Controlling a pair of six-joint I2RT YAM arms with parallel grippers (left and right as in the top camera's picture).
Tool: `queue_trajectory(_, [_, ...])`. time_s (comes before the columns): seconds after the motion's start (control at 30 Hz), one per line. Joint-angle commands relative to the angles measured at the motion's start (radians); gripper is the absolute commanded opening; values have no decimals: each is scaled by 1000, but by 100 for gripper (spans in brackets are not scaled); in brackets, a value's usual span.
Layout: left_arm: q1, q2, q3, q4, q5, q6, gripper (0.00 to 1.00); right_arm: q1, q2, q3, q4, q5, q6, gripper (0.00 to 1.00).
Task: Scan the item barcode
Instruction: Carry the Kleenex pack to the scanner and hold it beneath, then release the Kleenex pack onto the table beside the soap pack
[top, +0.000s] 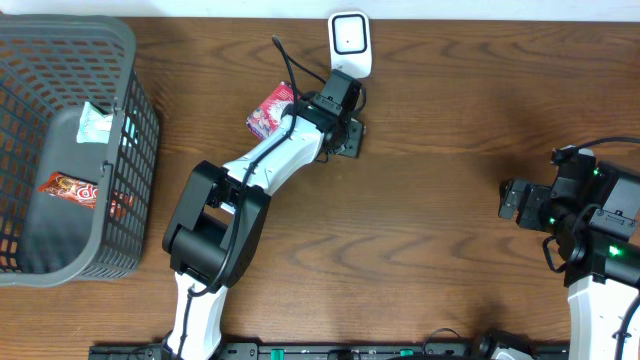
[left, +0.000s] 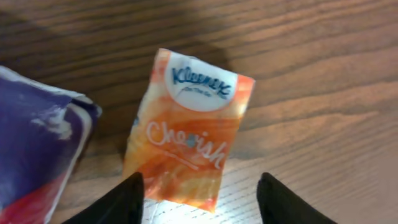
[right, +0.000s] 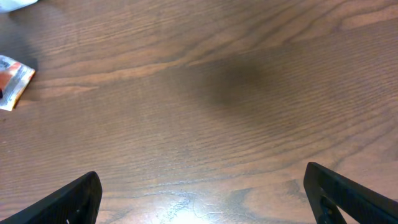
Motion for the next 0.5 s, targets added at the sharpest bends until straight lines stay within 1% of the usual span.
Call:
queue_trajectory(0.0, [8,-63,10,2,61,1,63,-4,2,16,-2,5,9,99])
queue_trajectory(0.07, [18,-123,10,2,87,1,64,-4,2,16,-2,5,9,99])
queue_trajectory(0.2, [59,-280,10,1,89,1,66,-4,2,16,-2,5,9,99])
queue_trajectory(0.23, [78,-328,10,2,89,2,71,-4,2,16,-2,5,9,99])
queue_trajectory(0.27, [96,-372,10,2,88,2,72,-4,2,16,-2,5,9,99])
queue_trajectory(0.37, [183,-507,10,0,74,1,74,-4,2,16,-2,5,9,99])
queue_trajectory(0.47, [290,-611,10,0,26,1,75,-4,2,16,-2,4,9,99])
